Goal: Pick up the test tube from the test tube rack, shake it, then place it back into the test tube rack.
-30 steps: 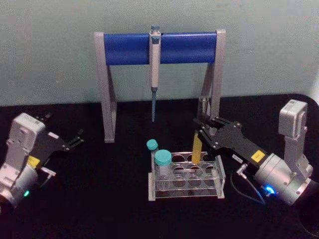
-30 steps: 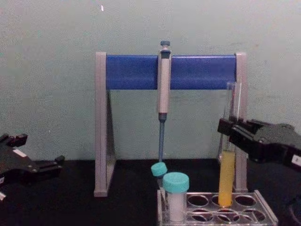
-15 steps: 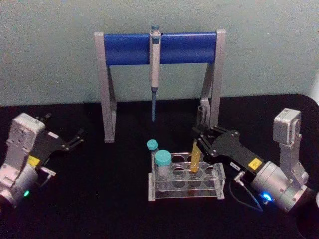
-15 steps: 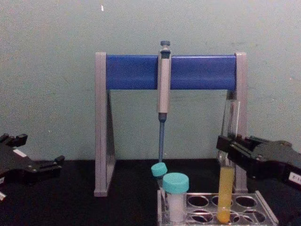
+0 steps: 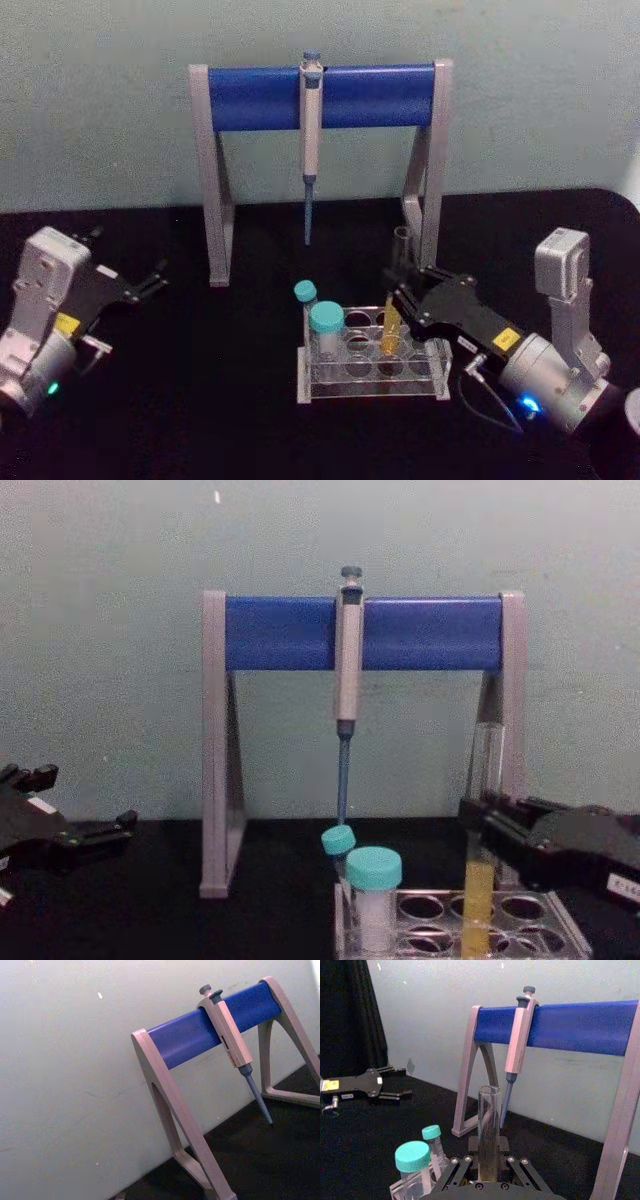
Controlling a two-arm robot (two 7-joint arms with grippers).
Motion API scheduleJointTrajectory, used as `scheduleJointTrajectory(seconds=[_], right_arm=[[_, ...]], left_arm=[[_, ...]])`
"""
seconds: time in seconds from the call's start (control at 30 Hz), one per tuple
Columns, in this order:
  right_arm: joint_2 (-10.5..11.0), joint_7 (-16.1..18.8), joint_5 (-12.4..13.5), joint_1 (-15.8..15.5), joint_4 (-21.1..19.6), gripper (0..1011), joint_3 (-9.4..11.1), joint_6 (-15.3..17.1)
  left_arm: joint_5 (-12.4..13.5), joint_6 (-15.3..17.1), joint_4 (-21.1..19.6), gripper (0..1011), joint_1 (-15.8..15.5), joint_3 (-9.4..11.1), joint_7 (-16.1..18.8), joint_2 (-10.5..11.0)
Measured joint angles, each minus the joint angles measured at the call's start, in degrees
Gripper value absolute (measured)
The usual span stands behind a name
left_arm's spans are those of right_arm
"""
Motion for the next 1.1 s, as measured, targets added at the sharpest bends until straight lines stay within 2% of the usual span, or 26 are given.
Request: scheduleJointTrajectory(seconds=[0.9,1.03,1.1], right_arm=[[-0.57,-0.07,-0.59,0.2,1.09,221,-0.28,0.69],[-0.55,-0.06,-0.6,0.19,1.09,291,-0.28,0.78],[-0.54,-0.06,-0.6,0.19,1.09,376,-0.28,0.78]], left_arm=[[0.0,0.0,0.0,1010,0.0,0.0,0.0,0.0],[0.0,0.0,0.0,1010,0.0,0.0,0.0,0.0],[0.0,0.0,0.0,1010,0.0,0.0,0.0,0.0]])
